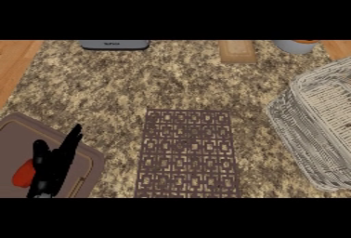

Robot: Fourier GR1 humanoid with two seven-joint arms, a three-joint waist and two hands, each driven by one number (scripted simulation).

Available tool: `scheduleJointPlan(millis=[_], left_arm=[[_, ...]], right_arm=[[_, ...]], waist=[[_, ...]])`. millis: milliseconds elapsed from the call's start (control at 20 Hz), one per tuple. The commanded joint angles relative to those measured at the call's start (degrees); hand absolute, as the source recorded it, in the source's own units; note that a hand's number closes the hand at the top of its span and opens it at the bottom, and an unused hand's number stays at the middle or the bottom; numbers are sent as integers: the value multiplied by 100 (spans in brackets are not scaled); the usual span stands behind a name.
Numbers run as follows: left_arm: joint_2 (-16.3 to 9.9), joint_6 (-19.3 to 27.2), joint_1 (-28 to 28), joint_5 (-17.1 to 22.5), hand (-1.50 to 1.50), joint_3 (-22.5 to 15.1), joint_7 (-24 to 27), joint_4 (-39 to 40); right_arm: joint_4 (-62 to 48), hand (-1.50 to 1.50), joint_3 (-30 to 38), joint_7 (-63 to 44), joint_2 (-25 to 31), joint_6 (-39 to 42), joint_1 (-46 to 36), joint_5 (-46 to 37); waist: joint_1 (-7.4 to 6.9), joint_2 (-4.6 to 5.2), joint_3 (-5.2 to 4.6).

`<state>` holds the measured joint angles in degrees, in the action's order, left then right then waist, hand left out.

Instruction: Pick the lemon from the placemat and place it in the basket

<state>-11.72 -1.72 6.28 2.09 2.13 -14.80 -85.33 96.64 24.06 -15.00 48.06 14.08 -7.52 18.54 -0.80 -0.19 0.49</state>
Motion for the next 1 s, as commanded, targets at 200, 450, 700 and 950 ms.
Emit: scheduleJointPlan(millis=[200,450,700,950], left_arm=[[78,-118,165,15,0,-28,-259,247],[222,-15,68,-105,0,-92,-86,405],[297,171,-179,-236,0,-20,-77,704],[269,25,-344,-253,0,33,170,1121]], right_arm=[[-1136,150,-424,614,-478,34,-594,-458],[-2039,150,-159,1211,-77,-412,-374,-1553],[-2910,-150,-447,2366,339,46,-652,-2097],[-3661,-150,-282,3273,340,1,-860,-2229]], waist=[[-6,35,-48],[-17,72,-44],[-9,68,-43],[50,55,-47]])
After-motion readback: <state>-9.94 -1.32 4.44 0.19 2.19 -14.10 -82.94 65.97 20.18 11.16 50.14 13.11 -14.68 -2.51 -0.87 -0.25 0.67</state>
